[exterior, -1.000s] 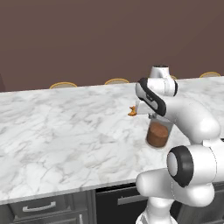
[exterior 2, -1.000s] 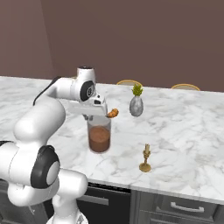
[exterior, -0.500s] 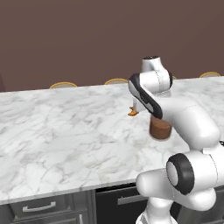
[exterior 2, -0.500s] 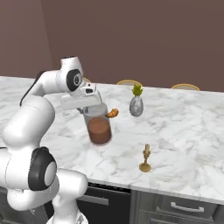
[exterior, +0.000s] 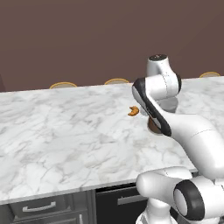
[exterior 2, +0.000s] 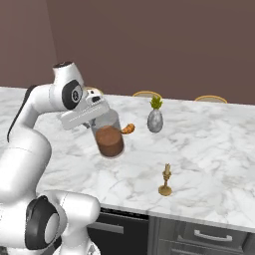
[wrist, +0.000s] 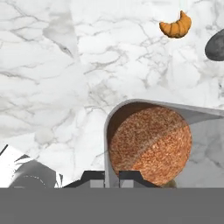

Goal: Pick the jar and candle from the dining table and place them in the open cabinet. Close the cabinet after placing the objects.

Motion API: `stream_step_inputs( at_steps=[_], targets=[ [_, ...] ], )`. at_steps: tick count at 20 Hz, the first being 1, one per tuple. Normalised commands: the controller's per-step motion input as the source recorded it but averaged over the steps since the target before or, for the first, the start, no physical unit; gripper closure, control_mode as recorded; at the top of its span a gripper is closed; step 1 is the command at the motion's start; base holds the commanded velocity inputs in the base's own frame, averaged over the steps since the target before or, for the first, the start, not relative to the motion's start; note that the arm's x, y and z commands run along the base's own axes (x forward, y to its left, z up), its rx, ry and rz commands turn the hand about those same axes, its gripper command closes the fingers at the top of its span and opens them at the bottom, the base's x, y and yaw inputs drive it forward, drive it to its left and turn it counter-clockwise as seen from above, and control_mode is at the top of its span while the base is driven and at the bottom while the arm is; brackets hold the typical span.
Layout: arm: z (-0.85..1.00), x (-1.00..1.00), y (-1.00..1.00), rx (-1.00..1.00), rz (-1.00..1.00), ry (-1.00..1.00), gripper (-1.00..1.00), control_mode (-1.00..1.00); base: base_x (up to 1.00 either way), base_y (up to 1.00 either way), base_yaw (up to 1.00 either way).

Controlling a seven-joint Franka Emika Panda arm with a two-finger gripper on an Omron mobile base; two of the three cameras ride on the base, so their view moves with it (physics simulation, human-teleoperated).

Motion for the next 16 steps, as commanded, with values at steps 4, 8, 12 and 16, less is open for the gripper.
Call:
stream_step_inputs(
  at_steps=[4,8,12,16],
  targets=[
    [0.17,-0.24,0.0,0.0,0.4,-0.01,1.0,-1.0,0.0,0.0,0.0],
    [0.36,-0.22,0.0,0.0,0.34,0.0,1.0,-1.0,0.0,0.0,0.0],
    [0.55,-0.35,0.0,-0.05,0.26,0.0,1.0,-1.0,0.0,0.0,0.0],
    [0.46,-0.31,0.0,-0.06,0.22,0.0,1.0,-1.0,0.0,0.0,0.0]
  ],
)
